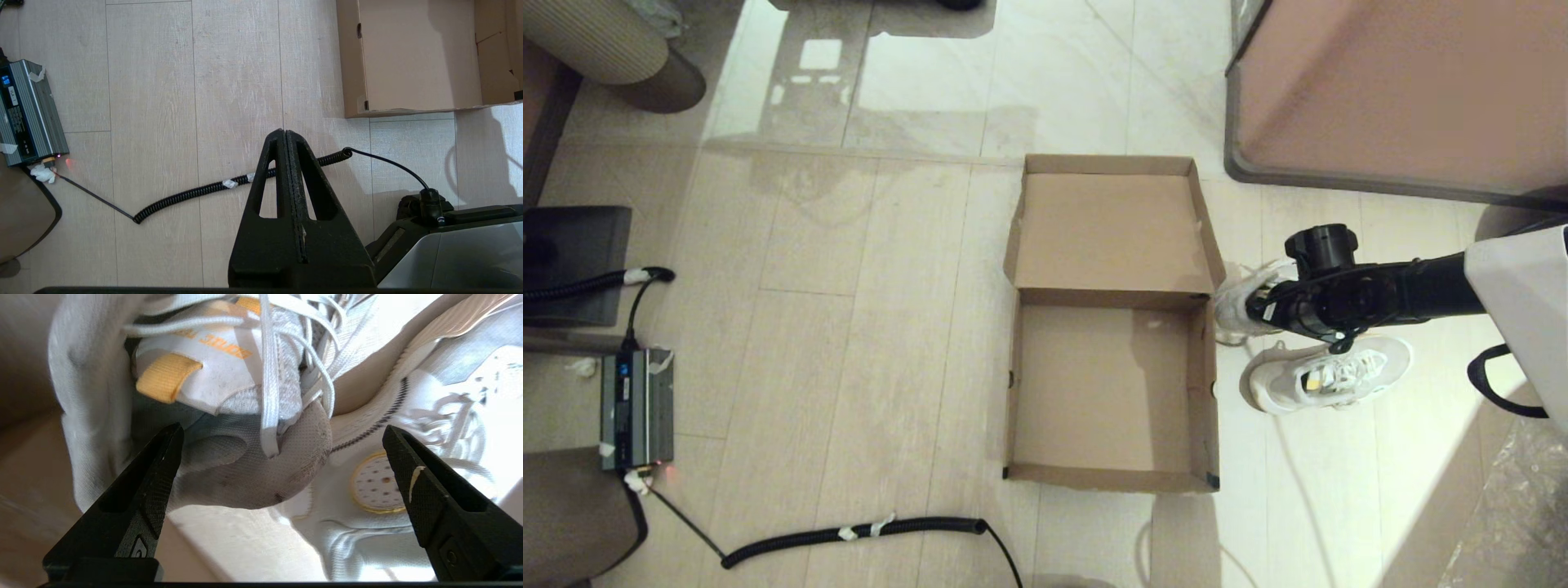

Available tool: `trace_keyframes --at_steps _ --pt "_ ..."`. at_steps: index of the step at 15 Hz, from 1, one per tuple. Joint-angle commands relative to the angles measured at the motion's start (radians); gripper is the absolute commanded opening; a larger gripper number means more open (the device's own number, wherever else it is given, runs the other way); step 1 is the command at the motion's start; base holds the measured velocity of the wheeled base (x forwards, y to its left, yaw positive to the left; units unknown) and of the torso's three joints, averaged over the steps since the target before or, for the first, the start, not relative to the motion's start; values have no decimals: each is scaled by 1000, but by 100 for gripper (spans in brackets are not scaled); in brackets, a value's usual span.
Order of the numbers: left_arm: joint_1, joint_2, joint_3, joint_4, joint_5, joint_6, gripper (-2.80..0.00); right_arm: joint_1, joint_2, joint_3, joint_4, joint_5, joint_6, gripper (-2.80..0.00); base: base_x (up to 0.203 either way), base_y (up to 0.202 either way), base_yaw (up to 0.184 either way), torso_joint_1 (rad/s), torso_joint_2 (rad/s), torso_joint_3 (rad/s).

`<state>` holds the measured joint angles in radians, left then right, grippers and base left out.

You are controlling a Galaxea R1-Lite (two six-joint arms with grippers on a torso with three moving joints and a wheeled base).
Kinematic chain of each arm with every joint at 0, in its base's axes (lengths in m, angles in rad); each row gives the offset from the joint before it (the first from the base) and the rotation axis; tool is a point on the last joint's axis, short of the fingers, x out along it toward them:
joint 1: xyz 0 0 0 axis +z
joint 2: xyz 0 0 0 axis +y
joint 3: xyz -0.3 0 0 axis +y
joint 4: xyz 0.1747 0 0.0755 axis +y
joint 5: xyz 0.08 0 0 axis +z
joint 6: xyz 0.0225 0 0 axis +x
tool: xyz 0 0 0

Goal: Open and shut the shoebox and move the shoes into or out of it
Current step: Put the shoes into the shoe box

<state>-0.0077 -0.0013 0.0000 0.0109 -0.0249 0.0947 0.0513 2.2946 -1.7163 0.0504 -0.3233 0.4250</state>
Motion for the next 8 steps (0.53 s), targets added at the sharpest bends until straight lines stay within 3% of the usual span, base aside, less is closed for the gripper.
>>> trace_keyframes --at_steps 1,8 --pt "0 1 0 0 0 0 -280 -3 -17 20 0 -5 0 0 0 0 0 0 0 0" --pt "0 1 0 0 -1 0 -280 -14 -99 235 -68 -24 11 0 0 0 0 0 0 0"
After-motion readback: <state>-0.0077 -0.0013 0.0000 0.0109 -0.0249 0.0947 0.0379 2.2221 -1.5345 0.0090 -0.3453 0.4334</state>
